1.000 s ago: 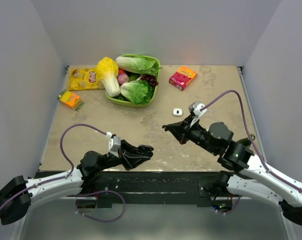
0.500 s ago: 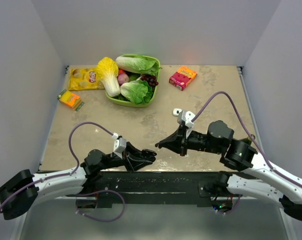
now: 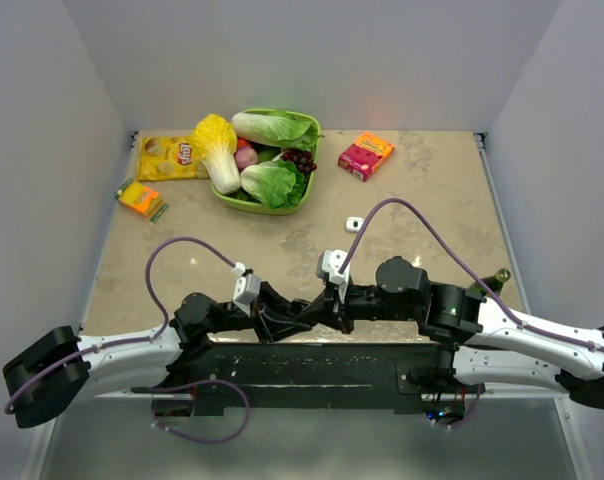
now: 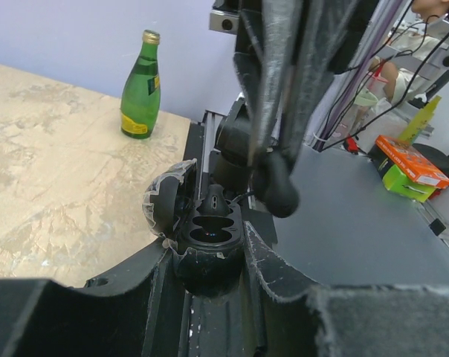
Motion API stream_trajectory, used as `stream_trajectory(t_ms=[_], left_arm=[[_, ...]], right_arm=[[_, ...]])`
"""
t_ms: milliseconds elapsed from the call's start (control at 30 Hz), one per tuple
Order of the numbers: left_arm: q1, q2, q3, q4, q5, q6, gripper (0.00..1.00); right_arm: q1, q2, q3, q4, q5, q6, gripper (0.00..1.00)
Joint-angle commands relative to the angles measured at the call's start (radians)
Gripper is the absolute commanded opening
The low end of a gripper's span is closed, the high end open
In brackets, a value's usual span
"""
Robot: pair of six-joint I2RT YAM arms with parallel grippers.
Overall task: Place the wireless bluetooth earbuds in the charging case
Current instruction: Place the earbud in the charging case.
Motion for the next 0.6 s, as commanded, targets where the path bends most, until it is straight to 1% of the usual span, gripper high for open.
stream_trajectory(t_ms=[0, 167, 567], left_arm=[[-0.006, 0.009, 0.040, 0.118, 0.052, 0.018, 0.00], [-0.006, 0.013, 0.037, 0.132, 0.063, 0.010, 0.00], [-0.006, 0.018, 0.040, 0.138, 0.045, 0.007, 0.00]], right_arm=[[0.008, -0.022, 0.009, 0.041, 0.083, -0.025, 0.00], [0.010, -0.019, -0.006, 0.058, 0.121, -0.025, 0.00], [0.036, 0.015, -0.019, 0.075, 0.104, -0.010, 0.00]])
